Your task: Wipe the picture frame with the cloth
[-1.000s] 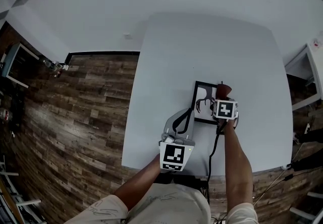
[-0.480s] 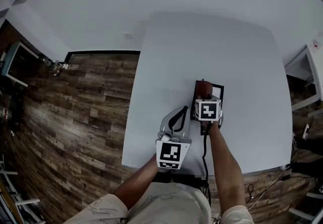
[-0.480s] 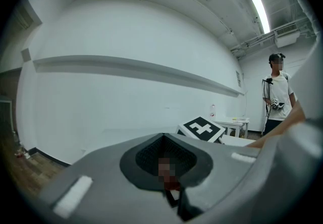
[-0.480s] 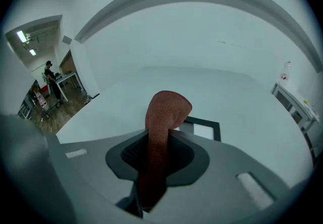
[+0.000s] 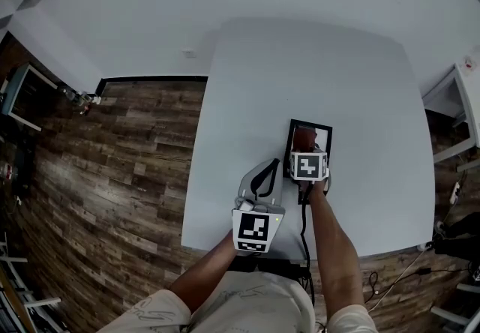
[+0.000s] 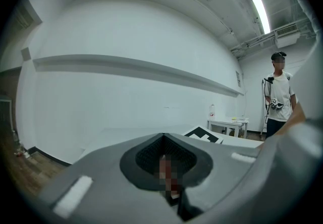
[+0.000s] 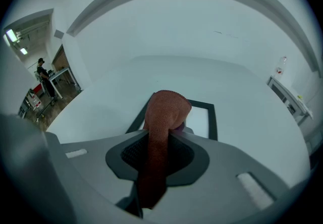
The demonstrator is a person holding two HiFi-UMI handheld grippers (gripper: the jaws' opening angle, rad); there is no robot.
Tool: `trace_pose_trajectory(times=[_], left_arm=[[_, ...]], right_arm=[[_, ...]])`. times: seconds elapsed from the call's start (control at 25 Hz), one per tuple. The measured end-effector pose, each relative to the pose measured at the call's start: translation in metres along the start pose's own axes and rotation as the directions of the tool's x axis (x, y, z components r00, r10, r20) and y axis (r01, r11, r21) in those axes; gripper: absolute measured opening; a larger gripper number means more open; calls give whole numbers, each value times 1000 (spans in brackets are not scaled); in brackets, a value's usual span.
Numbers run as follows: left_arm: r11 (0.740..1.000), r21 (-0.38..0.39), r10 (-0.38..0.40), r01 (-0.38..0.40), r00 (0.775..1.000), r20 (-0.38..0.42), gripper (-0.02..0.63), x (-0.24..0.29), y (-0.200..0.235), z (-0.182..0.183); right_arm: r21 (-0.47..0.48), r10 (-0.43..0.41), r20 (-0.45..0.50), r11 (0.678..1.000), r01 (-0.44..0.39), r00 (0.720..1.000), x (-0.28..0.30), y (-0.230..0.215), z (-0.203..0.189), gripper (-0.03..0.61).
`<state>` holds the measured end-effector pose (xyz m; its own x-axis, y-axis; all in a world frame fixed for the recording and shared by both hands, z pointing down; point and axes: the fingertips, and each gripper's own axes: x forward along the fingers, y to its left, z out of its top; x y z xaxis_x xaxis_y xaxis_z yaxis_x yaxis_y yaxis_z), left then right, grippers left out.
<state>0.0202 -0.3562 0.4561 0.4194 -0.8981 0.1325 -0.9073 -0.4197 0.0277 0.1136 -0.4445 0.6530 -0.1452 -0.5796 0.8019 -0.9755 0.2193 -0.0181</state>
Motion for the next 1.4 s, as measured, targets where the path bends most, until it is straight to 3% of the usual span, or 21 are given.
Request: trace_pose_trajectory(times=[0.12,0.48,0.68,0.88,1.04,1.4], left_arm=[[1000,-7,-15,15,1000,2,0,4,-7,-1],[999,-13,-52,52,999,-5,0,10,-25,-4],[999,-15,-30,31,999,12,0,6,-16,-3],[999,-33,8,-8,1000,17,0,-2,-2,-4],[999,-39,20,-20,1000,9,0,-5,4,-8],[999,-42,11,-11,1000,-2,0,-7,2,-13]], right_arm=[[60,-38,-22,997,39,999,-5,-27,-11,104],[82,-134,-46,987,137,990,-24,-85,-25,104],[124,-82,-7,989,82,997,-33,-61,-14,103],[8,42,58,999,-43,997,-41,11,3,103],[-67,85,26,994,-83,996,-36,49,-4,103],[-28,17,-21,999,-17,1000,-28,18,-32,103]])
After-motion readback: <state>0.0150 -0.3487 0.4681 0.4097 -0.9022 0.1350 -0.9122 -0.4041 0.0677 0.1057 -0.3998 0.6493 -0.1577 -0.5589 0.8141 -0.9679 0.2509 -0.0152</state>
